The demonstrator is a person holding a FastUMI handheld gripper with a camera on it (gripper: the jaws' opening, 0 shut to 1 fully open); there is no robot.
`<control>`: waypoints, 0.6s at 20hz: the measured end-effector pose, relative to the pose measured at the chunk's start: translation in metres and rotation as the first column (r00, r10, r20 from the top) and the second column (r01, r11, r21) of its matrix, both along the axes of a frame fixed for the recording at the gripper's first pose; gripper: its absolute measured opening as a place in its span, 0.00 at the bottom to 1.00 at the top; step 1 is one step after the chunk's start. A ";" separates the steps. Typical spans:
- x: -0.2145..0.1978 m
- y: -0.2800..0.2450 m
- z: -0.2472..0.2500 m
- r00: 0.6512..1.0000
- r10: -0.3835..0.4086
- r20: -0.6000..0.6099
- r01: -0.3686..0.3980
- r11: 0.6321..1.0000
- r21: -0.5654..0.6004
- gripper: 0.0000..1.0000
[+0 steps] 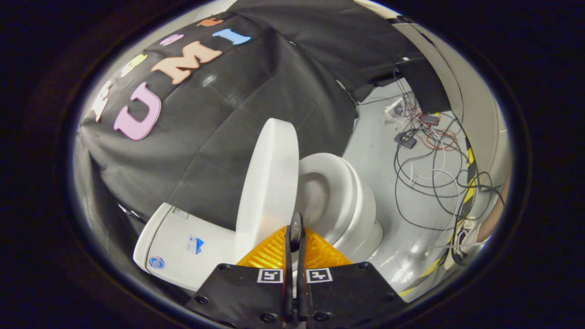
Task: Open the toilet lid.
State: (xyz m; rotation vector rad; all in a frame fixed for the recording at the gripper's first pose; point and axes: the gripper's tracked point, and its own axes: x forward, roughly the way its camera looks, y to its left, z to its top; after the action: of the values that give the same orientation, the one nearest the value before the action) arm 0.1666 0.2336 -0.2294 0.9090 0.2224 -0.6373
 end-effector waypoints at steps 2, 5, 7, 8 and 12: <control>0.002 0.004 0.012 1.000 0.014 0.003 -0.014 1.000 -0.021 0.04; 0.007 0.011 0.032 0.999 0.051 0.005 -0.051 0.996 -0.076 0.03; 0.012 0.020 0.048 0.996 0.087 0.006 -0.086 0.989 -0.122 0.03; 0.015 0.024 0.055 0.994 0.106 0.007 -0.104 0.984 -0.146 0.03; 0.021 0.041 0.079 0.985 0.170 -0.002 -0.166 0.961 -0.220 0.03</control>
State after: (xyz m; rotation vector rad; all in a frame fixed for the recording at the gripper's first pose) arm 0.1881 0.2743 -0.1505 0.6744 0.2071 -0.4856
